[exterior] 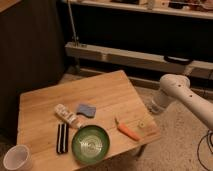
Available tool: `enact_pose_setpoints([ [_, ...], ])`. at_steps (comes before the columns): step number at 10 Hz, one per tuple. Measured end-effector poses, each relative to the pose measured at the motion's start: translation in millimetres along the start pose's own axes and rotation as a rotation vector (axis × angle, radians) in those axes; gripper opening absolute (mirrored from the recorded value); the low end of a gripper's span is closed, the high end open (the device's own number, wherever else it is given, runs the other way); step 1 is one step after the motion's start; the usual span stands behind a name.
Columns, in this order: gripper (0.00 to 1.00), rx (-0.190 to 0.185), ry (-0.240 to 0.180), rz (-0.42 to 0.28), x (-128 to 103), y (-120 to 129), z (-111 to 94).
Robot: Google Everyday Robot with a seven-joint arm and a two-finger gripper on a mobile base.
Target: Place the pepper on the white sponge
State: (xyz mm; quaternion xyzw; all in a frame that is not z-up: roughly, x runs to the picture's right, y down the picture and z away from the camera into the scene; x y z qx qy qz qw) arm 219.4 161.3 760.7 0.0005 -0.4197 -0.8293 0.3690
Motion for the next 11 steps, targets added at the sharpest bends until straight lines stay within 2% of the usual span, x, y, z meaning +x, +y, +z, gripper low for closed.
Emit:
enact_pose_setpoints([
  [11,0.80,0.000,0.001,0.000,0.0,0.1,0.0],
])
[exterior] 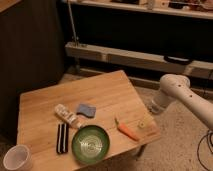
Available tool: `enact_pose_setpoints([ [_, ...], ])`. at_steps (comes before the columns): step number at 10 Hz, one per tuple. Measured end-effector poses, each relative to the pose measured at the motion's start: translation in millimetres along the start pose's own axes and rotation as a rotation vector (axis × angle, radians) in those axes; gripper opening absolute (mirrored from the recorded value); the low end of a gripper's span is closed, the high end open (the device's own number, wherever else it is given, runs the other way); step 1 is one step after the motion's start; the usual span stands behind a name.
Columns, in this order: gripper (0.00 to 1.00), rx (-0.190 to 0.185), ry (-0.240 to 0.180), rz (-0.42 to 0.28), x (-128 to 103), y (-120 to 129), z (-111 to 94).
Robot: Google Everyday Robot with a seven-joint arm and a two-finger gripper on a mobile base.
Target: Place the pepper on the white sponge
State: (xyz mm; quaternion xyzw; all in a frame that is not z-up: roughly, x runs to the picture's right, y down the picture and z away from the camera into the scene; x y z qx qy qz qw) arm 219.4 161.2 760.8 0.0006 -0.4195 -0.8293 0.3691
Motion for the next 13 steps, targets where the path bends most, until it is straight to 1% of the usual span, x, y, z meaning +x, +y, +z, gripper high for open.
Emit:
enact_pose_setpoints([
  [2,0.80,-0.005,0.002,-0.003,0,-1,0],
  [3,0.80,-0.024,0.015,-0.016,2,-4,-1],
  [4,0.80,-0.049,0.036,-0.051,5,-13,-2],
  [5,0.80,-0.071,0.065,-0.099,9,-28,-1],
  [7,0.80,-0.097,0.127,-0.186,12,-63,2],
  [8,0.80,-0.097,0.150,-0.226,18,-77,8],
  [9,0.80,-0.088,0.169,-0.264,29,-87,14],
  [10,0.80,-0.077,0.172,-0.303,38,-95,22],
  [11,0.80,-0.072,0.168,-0.323,40,-99,29],
  [12,0.80,-0.067,0.157,-0.352,47,-103,43],
  [13,0.80,-0.069,0.146,-0.358,51,-104,52],
])
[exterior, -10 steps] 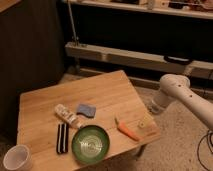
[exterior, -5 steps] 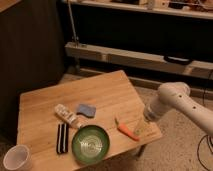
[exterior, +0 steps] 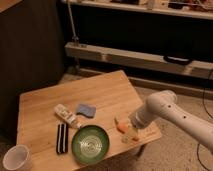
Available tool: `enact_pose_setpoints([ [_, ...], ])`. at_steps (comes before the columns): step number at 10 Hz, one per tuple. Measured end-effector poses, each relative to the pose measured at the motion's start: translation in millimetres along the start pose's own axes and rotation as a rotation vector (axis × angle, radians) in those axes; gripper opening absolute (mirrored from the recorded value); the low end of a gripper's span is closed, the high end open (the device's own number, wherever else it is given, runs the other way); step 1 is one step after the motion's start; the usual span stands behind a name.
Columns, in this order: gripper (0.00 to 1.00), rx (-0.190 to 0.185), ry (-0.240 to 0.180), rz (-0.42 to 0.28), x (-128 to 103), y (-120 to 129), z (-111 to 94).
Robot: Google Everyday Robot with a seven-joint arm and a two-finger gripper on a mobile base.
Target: Place the pepper on the white sponge
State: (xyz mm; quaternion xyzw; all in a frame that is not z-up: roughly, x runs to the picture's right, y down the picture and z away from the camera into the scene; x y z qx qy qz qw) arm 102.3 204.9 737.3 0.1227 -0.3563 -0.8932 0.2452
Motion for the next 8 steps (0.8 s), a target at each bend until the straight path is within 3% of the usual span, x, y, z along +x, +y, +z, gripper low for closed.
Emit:
enact_pose_setpoints([
  [1,0.80,-0.021,-0.024,0.005,-3,0,7],
  [4,0.80,-0.218,-0.091,0.082,-10,8,22],
  [5,0.80,-0.233,-0.095,0.108,-10,17,25],
  [6,0.80,-0.225,-0.096,0.130,-11,28,26],
  [8,0.80,-0.151,-0.085,0.172,-10,49,36],
])
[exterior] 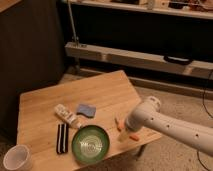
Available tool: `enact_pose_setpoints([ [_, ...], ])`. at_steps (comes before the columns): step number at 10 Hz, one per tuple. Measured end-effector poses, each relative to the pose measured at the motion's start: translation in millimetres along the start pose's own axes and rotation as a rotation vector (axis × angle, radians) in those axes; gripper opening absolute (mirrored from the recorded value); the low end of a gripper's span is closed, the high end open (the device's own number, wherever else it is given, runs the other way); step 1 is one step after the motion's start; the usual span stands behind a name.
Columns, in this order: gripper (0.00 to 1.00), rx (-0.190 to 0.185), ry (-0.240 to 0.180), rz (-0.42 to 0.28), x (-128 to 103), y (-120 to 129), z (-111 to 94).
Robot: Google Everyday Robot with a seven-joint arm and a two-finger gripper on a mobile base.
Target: Place the pepper on the white sponge
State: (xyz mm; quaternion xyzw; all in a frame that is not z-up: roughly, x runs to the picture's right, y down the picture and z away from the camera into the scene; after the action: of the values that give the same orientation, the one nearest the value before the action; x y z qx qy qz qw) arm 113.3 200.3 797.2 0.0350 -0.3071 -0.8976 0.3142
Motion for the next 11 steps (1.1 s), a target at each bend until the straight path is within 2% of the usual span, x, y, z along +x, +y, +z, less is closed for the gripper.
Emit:
enact_pose_setpoints([
  [1,0.80,0.034,-0.001,0.018,0,5,8],
  [3,0.79,0.054,-0.010,0.042,-5,10,20],
  [4,0.75,0.059,-0.017,0.053,-9,11,25],
  [9,0.20,0.063,-0.041,0.085,-16,13,30],
  [11,0.03,0.070,-0.039,0.099,-11,15,20],
])
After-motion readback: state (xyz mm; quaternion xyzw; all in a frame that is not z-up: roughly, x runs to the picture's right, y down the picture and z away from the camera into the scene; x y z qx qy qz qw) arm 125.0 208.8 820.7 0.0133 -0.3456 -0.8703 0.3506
